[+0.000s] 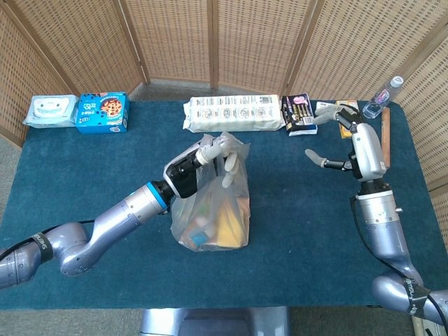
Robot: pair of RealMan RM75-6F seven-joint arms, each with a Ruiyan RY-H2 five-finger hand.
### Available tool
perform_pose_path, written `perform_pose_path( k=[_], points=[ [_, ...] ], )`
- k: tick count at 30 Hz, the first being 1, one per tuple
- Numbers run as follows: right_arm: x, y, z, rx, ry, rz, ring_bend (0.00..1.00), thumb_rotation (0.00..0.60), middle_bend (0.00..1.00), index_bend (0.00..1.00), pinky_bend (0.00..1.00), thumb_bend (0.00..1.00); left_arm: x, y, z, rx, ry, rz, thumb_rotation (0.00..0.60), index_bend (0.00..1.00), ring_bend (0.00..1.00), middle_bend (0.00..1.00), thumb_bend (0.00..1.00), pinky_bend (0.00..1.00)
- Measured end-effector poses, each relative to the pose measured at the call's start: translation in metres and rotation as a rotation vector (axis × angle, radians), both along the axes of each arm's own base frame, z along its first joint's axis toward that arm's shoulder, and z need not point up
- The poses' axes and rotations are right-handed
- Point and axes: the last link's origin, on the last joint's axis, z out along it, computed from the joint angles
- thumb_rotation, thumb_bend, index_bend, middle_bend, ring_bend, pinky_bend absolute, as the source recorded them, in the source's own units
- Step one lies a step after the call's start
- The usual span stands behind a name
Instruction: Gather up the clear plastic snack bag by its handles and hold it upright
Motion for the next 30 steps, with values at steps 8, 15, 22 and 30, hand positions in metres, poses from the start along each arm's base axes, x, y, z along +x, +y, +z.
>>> perform_pose_path(
  k=[8,15,22,30],
  points=[
    [-0.001,0.001,0.001,0.000,-0.005,0.005,0.22,0.600,0.32,0.40,0.11,0.23,-0.003,0.000,-0.005,0.088,0.151,-0.089,0.328,0.41,0.37,0.43,0.27,0.50],
    [-0.001,0.000,0.003,-0.001,-0.012,0.012,0.22,0.600,0.32,0.40,0.11,0.23,-0.004,0.001,-0.007,0.150,0.238,-0.133,0.249,0.38,0.33,0.39,0.25,0.46],
    [-0.001,0.000,0.003,0.001,-0.020,0.019,0.22,0.600,0.32,0.40,0.11,0.23,-0.006,0.004,-0.007,0.174,0.322,-0.143,0.249,0.37,0.33,0.36,0.21,0.46],
    [-0.001,0.001,0.004,0.002,-0.024,0.027,0.22,0.600,0.32,0.40,0.10,0.23,0.013,0.000,-0.012,0.120,0.341,-0.178,0.152,0.36,0.31,0.35,0.18,0.44]
  ],
)
